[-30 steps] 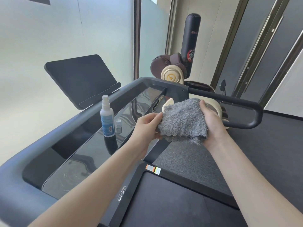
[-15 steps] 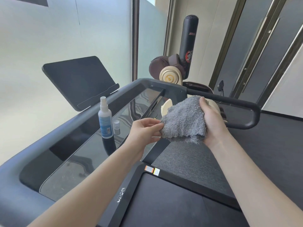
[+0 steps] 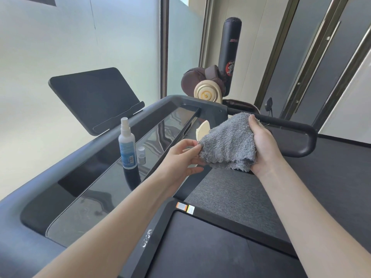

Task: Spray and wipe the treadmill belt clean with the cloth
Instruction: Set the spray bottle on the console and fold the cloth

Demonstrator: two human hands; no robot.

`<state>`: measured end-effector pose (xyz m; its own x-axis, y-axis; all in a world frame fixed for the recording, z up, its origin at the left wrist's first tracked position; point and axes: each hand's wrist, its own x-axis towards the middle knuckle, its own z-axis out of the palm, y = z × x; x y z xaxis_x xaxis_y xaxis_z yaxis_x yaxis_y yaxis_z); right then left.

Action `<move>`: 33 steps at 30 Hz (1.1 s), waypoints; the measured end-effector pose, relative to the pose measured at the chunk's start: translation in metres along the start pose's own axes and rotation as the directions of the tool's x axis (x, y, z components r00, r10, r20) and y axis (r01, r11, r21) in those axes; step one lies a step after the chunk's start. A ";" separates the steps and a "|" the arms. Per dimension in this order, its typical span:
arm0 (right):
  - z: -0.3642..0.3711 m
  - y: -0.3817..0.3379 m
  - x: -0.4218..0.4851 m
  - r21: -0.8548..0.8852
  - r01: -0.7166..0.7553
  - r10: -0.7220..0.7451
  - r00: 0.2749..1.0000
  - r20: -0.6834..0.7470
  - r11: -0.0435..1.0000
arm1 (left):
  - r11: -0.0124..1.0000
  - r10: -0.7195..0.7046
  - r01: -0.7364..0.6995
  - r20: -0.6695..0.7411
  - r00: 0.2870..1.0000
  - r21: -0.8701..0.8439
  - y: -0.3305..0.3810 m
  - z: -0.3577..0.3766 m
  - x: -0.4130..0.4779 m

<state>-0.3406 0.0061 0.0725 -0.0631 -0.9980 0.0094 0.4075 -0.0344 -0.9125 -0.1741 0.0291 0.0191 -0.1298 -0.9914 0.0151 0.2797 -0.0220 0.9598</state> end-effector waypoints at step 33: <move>-0.018 0.028 0.003 -0.125 -0.213 0.246 0.874 0.419 0.969 | 0.975 0.083 -0.097 -0.074 0.994 -0.202 0.017 -0.023 0.002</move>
<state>-0.3460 0.0036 0.0400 0.4269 -0.9032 -0.0451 0.2945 0.1860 -0.9374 -0.1477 0.0240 0.0286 -0.0352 -0.9966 0.0741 0.4777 0.0483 0.8772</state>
